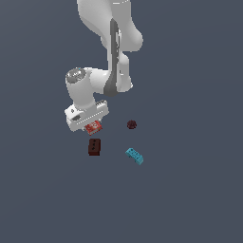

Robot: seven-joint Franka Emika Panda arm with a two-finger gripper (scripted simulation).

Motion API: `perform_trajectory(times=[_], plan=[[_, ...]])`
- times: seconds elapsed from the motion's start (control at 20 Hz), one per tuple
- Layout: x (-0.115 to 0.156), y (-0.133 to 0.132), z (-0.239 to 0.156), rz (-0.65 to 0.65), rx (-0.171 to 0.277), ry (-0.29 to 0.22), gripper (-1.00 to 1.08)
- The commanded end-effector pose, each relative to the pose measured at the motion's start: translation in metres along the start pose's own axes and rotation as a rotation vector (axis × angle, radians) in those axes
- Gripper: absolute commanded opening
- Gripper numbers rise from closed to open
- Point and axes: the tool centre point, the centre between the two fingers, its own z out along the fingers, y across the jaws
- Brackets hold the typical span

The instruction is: Pick up a designated object from a clutter of objects.

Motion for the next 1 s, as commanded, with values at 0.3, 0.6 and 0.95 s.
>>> perform_trajectory(times=[0.3, 0.6, 0.95], plan=[[0.017, -0.012, -0.081, 0.0, -0.002, -0.002, -1.0], [0.029, -0.019, -0.138, 0.0, -0.002, -0.003, -1.0], [0.045, -0.028, -0.204, 0.0, -0.002, -0.003, -1.0]])
